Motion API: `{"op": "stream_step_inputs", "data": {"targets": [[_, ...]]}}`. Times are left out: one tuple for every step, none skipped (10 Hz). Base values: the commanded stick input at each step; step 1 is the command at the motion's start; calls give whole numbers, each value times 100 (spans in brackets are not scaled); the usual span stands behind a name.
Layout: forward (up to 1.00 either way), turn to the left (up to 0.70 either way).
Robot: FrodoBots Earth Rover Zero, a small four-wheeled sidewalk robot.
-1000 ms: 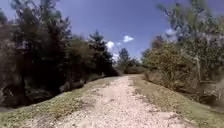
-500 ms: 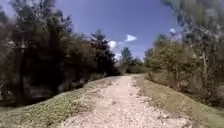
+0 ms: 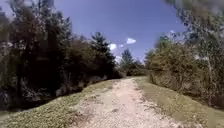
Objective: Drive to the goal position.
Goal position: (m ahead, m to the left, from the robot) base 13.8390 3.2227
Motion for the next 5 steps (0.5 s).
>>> {"op": "stream_step_inputs", "data": {"targets": [[50, 0], [50, 0], [50, 0], [50, 0], [50, -9]]}}
